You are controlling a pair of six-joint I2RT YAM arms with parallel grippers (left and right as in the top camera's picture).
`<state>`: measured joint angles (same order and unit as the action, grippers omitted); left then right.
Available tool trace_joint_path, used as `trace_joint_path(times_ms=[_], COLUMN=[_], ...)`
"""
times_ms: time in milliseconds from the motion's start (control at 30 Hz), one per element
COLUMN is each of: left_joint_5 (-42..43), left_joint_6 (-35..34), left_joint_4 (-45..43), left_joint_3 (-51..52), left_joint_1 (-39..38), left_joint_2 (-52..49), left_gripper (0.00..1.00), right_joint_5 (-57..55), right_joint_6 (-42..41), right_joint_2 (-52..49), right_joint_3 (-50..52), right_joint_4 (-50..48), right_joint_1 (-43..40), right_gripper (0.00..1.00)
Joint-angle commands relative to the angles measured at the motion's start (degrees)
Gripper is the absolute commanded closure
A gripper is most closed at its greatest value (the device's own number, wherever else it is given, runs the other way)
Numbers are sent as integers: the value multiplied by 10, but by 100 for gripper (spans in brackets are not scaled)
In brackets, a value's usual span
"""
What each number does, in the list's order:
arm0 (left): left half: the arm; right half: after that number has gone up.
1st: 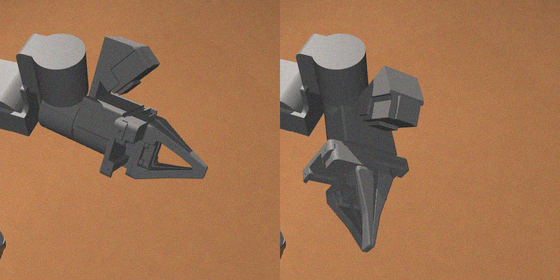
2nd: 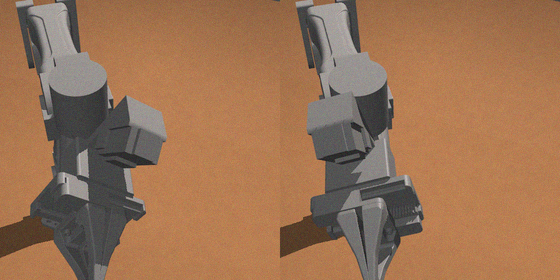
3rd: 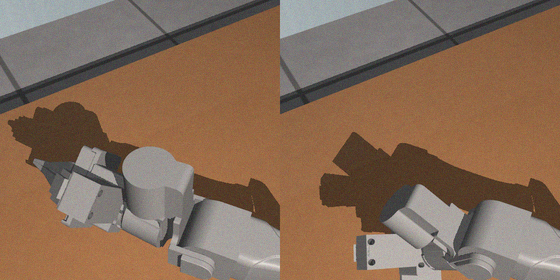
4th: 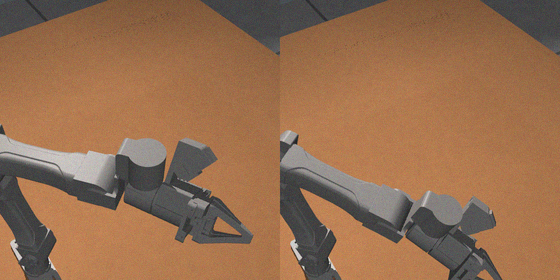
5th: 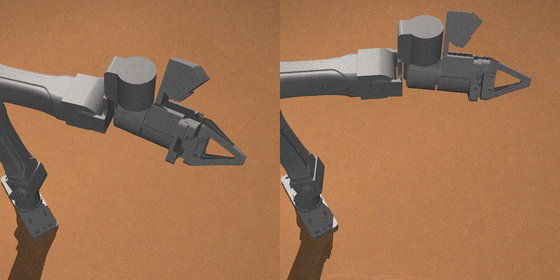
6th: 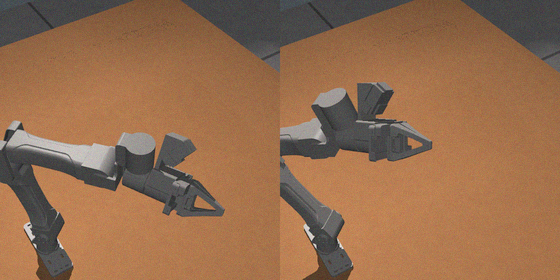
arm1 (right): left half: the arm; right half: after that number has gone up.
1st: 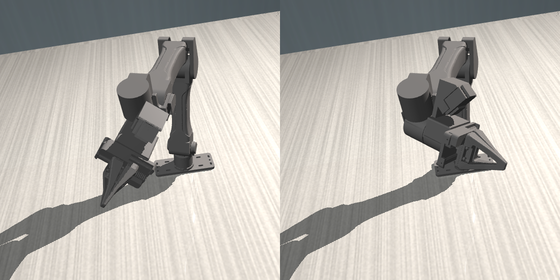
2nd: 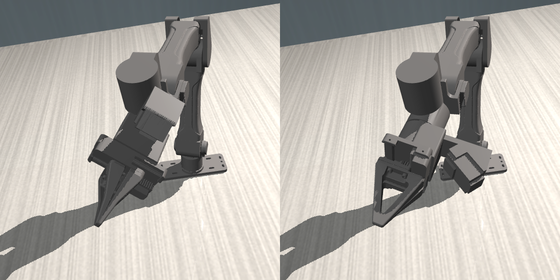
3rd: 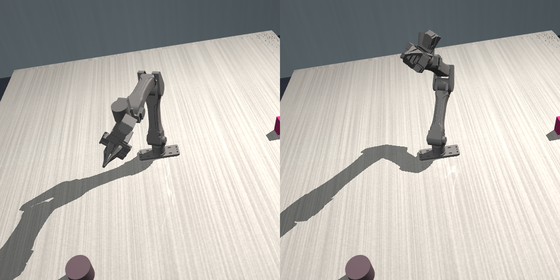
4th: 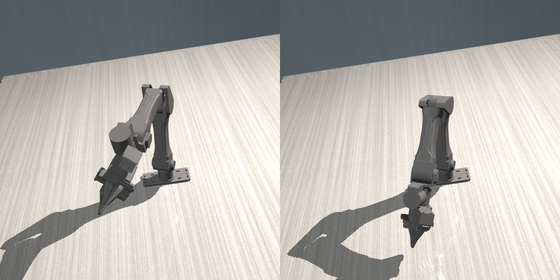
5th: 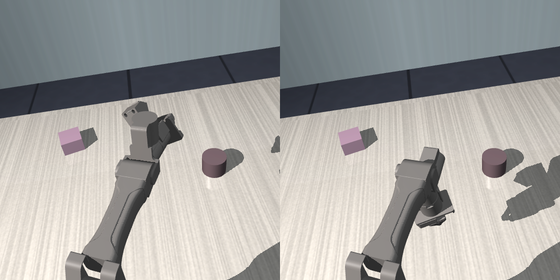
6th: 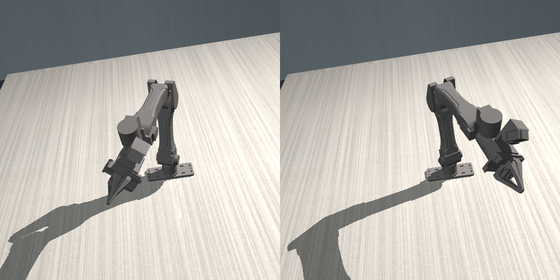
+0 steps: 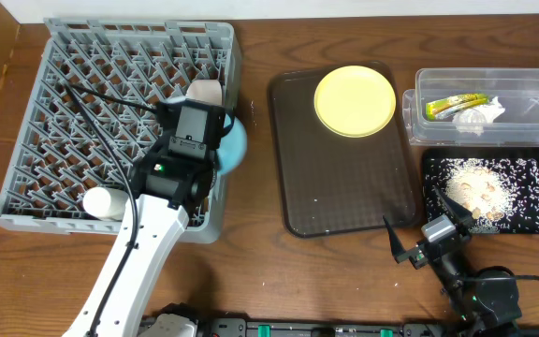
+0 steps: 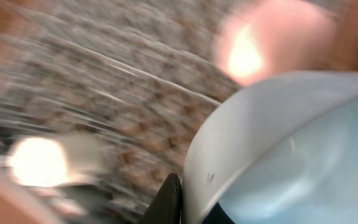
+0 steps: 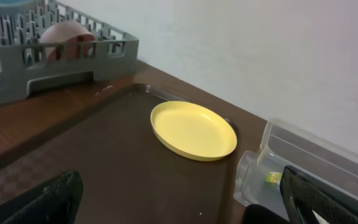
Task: Sort waste into correct bins and load items into the dishwasher
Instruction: 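Grasp the light-blue bowl rim and lift it with the left gripper, then lower the light-blue bowl into the dish rack and open the left gripper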
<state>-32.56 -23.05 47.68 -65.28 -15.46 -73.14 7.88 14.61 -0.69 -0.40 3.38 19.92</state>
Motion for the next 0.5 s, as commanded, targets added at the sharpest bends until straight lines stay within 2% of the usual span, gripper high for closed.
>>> trace_joint_path(times_ms=[0, 233, 467], left_joint_5=[-267, -358, -365], left_joint_6=[9, 9, 2], left_joint_4=[-7, -29, -32], left_joint_3=[18, 40, 40], left_joint_1=[4, 10, 10], left_joint_2=[-15, -97, -186], left_gripper=[92, 92, 92], right_joint_5=[-1, -1, -1], right_joint_6=[2, 2, 2], right_joint_2=[3, 3, 3], right_joint_3=[1, 1, 1], right_joint_4=[2, 2, 2], right_joint_1=[-7, -7, -7], right_gripper=[1, 1, 1])
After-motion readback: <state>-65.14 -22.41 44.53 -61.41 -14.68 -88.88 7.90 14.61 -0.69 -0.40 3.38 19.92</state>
